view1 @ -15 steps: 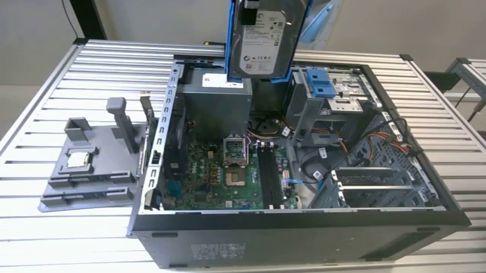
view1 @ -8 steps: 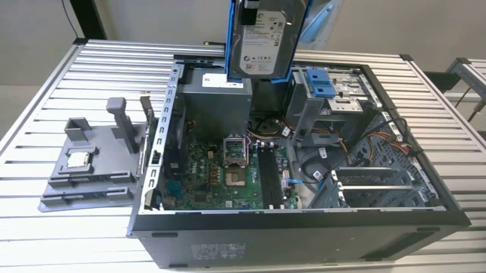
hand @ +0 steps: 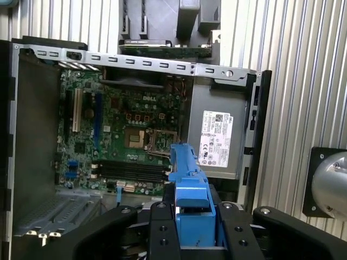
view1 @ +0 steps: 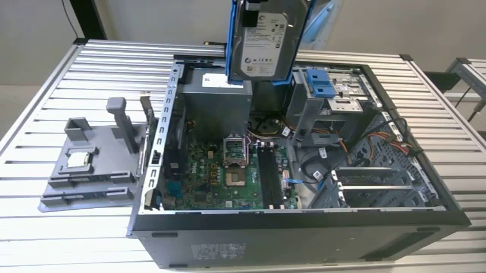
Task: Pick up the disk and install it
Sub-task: 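Pick up the disk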
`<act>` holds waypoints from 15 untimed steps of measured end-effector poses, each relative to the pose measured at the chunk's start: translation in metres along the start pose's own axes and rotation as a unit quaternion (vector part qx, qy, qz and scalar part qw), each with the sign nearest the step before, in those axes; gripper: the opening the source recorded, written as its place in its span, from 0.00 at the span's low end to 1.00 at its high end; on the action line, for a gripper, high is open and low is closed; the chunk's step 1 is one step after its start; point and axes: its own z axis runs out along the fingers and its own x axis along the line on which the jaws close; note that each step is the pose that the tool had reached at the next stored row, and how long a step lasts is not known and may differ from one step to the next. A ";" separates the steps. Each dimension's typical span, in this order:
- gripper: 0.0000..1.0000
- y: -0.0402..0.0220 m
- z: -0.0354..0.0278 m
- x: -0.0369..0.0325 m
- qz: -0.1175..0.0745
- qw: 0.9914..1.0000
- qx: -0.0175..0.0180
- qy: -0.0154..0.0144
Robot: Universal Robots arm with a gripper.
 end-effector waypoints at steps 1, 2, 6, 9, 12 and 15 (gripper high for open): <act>0.00 -0.0001 0.0001 0.0008 0.001 1.000 0.000 0.000; 0.00 -0.0003 0.0002 0.0016 0.003 1.000 0.000 0.000; 0.00 -0.0004 0.0006 0.0021 0.005 1.000 0.000 0.000; 0.00 -0.0004 0.0007 0.0021 0.005 1.000 0.000 0.000; 0.00 -0.0004 0.0007 0.0021 0.005 1.000 0.000 0.000; 0.00 -0.0015 0.0009 0.0045 0.005 1.000 0.000 0.000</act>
